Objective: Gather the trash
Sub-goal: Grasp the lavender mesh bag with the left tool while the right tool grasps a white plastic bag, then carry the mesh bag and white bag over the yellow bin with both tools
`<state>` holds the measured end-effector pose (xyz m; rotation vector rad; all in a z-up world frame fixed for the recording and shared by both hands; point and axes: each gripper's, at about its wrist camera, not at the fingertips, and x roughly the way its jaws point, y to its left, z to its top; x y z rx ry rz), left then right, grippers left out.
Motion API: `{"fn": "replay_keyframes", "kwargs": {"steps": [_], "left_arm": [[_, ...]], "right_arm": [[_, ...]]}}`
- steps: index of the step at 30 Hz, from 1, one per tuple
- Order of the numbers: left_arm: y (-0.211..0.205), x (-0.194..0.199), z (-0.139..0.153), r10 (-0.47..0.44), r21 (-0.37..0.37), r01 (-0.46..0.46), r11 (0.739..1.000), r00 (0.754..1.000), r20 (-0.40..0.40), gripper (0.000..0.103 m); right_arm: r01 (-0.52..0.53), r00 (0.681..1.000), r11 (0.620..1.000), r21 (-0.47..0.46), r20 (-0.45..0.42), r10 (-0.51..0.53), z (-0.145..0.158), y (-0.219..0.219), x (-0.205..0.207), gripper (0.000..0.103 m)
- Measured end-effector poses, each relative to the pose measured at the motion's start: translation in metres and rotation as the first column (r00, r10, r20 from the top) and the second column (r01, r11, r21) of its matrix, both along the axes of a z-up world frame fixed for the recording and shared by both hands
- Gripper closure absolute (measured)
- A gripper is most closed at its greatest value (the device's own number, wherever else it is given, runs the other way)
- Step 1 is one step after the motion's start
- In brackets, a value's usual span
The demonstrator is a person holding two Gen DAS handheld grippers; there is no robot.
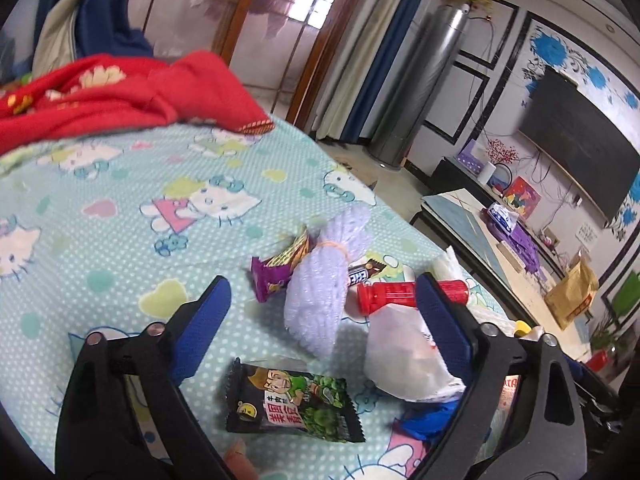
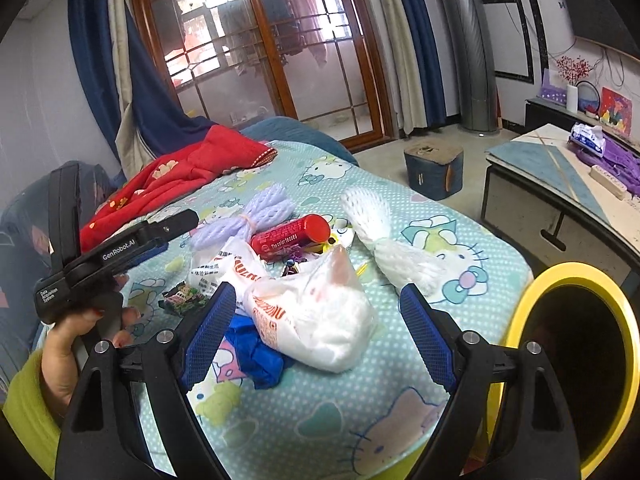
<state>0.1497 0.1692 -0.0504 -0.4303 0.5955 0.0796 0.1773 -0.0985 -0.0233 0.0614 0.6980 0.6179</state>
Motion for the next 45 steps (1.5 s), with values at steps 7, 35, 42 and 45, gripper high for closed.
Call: {"fn": "replay_keyframes", "kwargs": {"steps": [7,35,42,45], "left_arm": [[0.0,0.007,-0.009,-0.028,-0.017,0.027,0.999,0.999,-0.016,0.043],[-0.011,-0.028,0.022,-0.054,0.042,0.05,0.998,0.992,0.116,0.093],[-0.026,-0.038,0.038,-0.091,0.066,0.082,0.994,0.984,0.151,0.093],[-0.035,-0.041,0.043,-0.113,0.075,0.102,0.992,0.98,0.161,0.093]], "right_arm": [[-0.015,0.999,1.0,0.018,-0.046,0.016,-0.006,0.007,0.01,0.029],[-0.003,0.997,0.999,0.045,0.076,0.0,0.02,-0.013,-0.024,0.074],[0.024,0.994,0.999,0.038,0.103,-0.028,0.028,-0.022,-0.029,0.074],[0.052,0.992,0.998,0.038,0.11,-0.056,0.032,-0.03,-0.028,0.074]]}}
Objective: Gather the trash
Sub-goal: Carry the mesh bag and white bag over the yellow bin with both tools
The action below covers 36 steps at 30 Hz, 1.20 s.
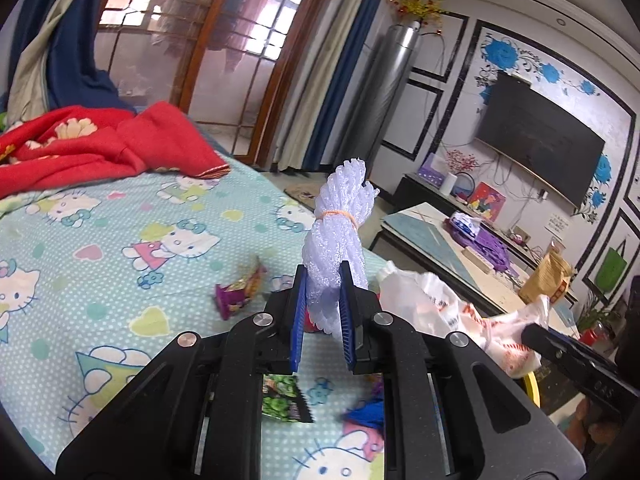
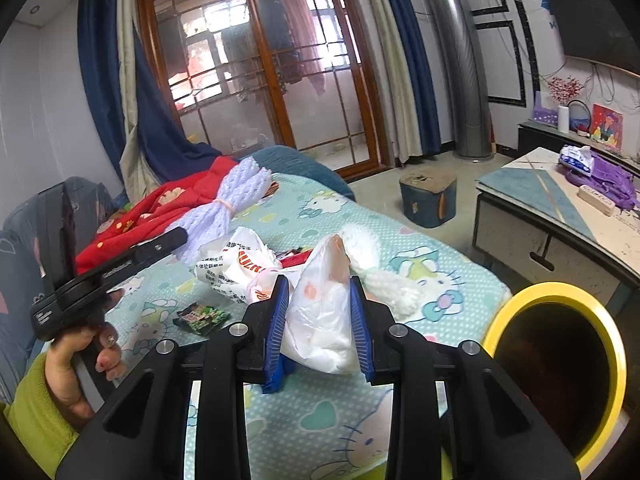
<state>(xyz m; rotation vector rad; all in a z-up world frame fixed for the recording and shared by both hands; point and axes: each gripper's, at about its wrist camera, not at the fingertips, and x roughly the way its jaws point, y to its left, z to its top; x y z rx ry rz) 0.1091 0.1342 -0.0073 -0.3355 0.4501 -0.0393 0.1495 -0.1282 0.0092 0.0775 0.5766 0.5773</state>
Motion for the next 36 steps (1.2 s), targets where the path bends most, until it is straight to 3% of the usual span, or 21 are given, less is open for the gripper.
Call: {"fn": "replay_keyframes", "kwargs": {"steps": [22,36], "left_arm": [[-0.05,-0.013,0.021,-0.136,0.048,0.133,0.99,0.989,0.06,0.093],[-0.097,-0.019,0.019,-0.256,0.102,0.25,0.963,0.965,0.051,0.093]], "right_arm": [[0.183,0.983,0.983,0.023,0.016,-0.184,0.016,-0.074,-0.002,0.074],[0.311,0.95,0.95,0.03,0.036,-0.312,0.025,-0.129,-0.008,0.074]]}}
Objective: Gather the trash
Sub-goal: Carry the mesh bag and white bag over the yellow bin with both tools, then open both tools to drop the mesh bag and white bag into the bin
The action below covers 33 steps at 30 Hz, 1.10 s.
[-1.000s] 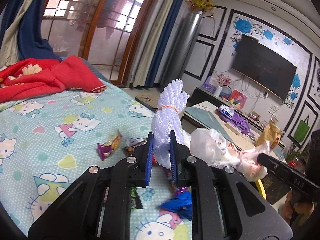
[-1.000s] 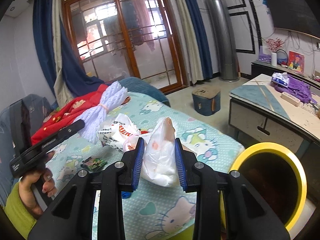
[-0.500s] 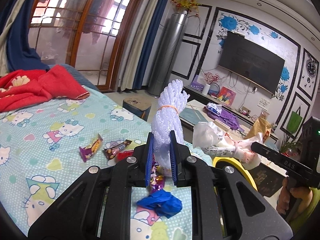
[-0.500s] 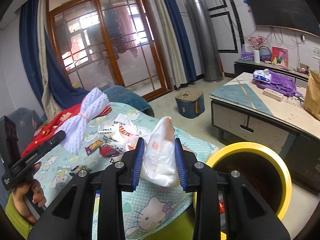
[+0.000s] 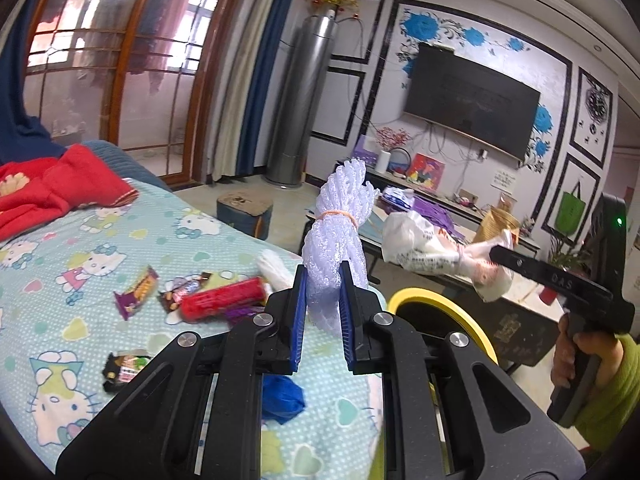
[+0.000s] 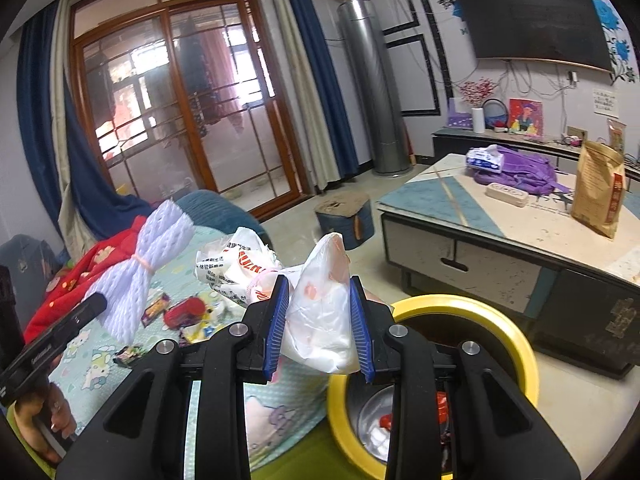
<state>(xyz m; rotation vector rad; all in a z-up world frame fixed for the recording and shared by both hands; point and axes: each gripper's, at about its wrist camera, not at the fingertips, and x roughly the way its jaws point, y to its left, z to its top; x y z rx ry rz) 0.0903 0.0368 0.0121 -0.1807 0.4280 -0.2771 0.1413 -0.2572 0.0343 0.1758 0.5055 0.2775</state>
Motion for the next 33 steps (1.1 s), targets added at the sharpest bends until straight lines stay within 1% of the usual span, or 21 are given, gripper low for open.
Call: {"fn": "replay_keyframes", "kwargs": {"steps": [10,14,22,33], "left_arm": [[-0.033,-0.002,-0.006,-0.077,0.039,0.077,0.996,0.997,-0.012,0.093],[-0.052,-0.003,-0.01,-0.119,0.062,0.12,0.991,0.993,-0.021,0.093],[-0.085,0.004,-0.024,-0.2,0.089,0.204,0.975,0.978,-0.056,0.093],[-0.115,0.017,-0.041,-0.265,0.107,0.278,0.954,0.956,-0.126,0.093]], "right_arm": [[0.096,0.995,0.995,0.001,0.003,-0.096,-0.003,-0.04,-0.004,0.074],[0.136,0.991,0.991,-0.003,0.001,-0.136,-0.006,-0.052,-0.004,0.074],[0.21,0.978,0.978,-0.007,-0.011,-0.21,-0.015,-0.072,-0.003,0.074],[0.276,0.96,0.961,-0.023,-0.042,-0.276,-0.03,-0.097,0.003,0.074]]}}
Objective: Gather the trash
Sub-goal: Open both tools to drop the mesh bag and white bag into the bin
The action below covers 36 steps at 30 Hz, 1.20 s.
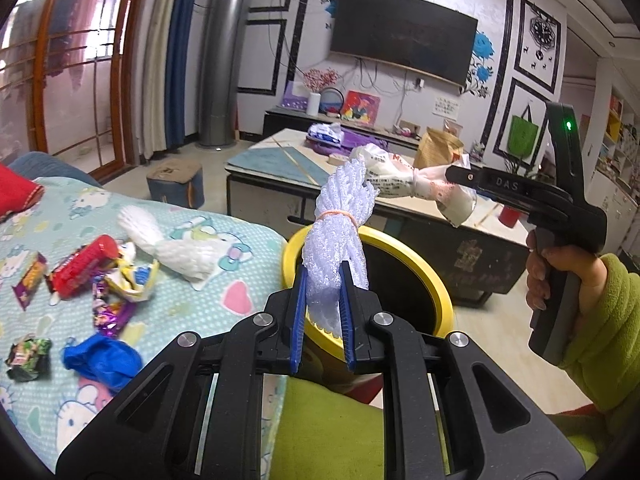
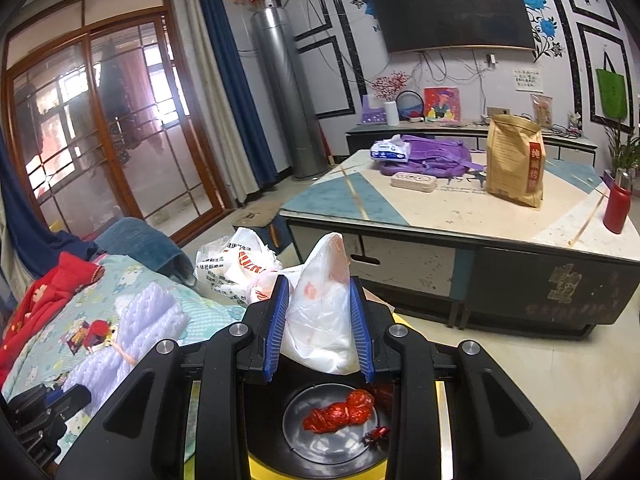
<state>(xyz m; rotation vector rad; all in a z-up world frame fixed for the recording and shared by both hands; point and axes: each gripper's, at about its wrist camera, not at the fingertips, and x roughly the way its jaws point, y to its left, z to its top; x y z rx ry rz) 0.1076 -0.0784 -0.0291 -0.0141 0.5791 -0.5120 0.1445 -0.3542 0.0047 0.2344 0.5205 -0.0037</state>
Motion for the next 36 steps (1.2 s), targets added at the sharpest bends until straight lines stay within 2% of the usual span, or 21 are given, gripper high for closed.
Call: {"fn": "replay_keyframes", "kwargs": {"steps": [13,25,34,36], "left_arm": [[-0.047,0.011,-0.024,-0.102,0.087,0.106,0.991,0.993,-0.053,0.093],[-0.064,0.026,-0.049,-0.13,0.104,0.147,0.984,0.979,-0.155,0.093],[-0.074,0.031,-0.055,-0.134,0.113,0.156,0.981,0.974,-0.185,0.09],[-0.073,0.035,-0.056,-0.128,0.103,0.151,0.983,0.971,-0.2,0.08]], "right_arm": [[0.049,0.993,0.999,-0.011,-0.108,-0.05,-0.027,-0.018,0.017,0.074],[0.046,0.982,0.999,-0.007,-0.185,-0.046,-0.047,-0.021,0.031,0.073],[0.04,0.979,0.999,0.021,-0.199,-0.035,-0.051,-0.025,0.034,0.065],[0.04,0.98,0.999,0.025,-0.196,-0.035,-0.051,-0.026,0.034,0.064]]}}
